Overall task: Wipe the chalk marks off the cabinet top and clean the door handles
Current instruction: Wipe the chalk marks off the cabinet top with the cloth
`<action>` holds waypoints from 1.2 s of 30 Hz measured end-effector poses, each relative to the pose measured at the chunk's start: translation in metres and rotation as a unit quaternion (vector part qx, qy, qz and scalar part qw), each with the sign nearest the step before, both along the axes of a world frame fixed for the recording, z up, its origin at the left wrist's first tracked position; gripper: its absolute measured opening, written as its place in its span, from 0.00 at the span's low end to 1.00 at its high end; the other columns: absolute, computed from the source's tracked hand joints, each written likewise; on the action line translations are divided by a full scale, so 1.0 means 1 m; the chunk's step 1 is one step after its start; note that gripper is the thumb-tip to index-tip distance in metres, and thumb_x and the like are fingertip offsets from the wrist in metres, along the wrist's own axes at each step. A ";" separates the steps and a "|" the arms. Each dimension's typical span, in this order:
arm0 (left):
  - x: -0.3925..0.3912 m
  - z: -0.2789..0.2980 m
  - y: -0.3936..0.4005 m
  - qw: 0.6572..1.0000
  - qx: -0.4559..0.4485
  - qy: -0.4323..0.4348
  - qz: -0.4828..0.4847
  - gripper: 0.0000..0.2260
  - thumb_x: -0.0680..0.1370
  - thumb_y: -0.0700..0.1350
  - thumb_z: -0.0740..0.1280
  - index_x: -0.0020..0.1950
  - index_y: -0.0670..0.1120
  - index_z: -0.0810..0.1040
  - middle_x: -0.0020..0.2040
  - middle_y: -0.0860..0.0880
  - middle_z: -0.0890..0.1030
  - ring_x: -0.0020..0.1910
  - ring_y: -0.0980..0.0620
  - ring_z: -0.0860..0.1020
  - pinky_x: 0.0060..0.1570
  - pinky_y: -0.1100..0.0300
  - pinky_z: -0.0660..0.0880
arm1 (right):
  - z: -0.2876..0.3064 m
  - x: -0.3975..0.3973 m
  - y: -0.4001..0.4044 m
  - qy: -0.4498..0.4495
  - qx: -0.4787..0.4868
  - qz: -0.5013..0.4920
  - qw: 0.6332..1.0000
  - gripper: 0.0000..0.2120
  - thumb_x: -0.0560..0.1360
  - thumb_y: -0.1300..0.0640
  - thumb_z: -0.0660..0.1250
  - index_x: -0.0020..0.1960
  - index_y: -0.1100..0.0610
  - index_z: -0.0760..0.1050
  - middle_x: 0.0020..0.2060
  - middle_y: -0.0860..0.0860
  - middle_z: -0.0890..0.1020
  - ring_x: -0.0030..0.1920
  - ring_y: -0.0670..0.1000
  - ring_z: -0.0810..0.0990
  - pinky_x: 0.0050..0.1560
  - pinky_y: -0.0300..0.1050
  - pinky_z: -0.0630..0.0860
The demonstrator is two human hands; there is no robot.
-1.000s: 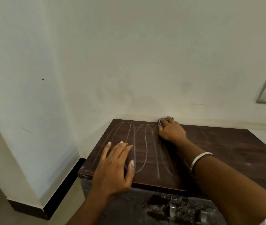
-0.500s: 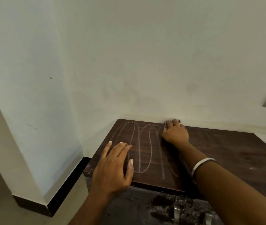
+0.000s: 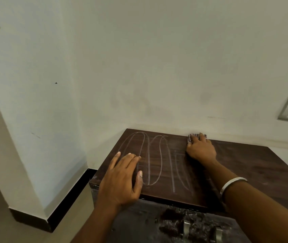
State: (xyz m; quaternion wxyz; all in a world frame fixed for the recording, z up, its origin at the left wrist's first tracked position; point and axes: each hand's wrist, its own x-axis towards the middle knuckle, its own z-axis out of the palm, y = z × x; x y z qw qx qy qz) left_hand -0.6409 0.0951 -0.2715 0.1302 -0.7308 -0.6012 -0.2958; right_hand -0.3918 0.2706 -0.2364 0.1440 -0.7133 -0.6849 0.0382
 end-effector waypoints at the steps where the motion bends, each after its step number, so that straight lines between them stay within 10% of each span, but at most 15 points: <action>1: 0.001 0.000 0.000 1.000 0.000 0.001 0.001 0.22 0.78 0.55 0.54 0.67 0.47 0.74 0.63 0.50 0.78 0.65 0.54 0.72 0.73 0.52 0.56 | 0.001 -0.004 -0.004 -0.002 0.003 -0.003 1.000 0.25 0.82 0.47 0.50 0.78 0.50 0.57 0.78 0.55 0.54 0.75 0.62 0.57 0.74 0.57 0.59; 36: 0.001 0.003 -0.002 1.000 -0.004 0.009 0.016 0.22 0.77 0.54 0.54 0.64 0.45 0.77 0.60 0.47 0.80 0.61 0.52 0.76 0.72 0.51 0.60 | -0.007 -0.044 -0.095 0.021 0.021 0.108 0.994 0.25 0.82 0.46 0.50 0.78 0.48 0.55 0.79 0.52 0.52 0.77 0.57 0.54 0.76 0.53 0.53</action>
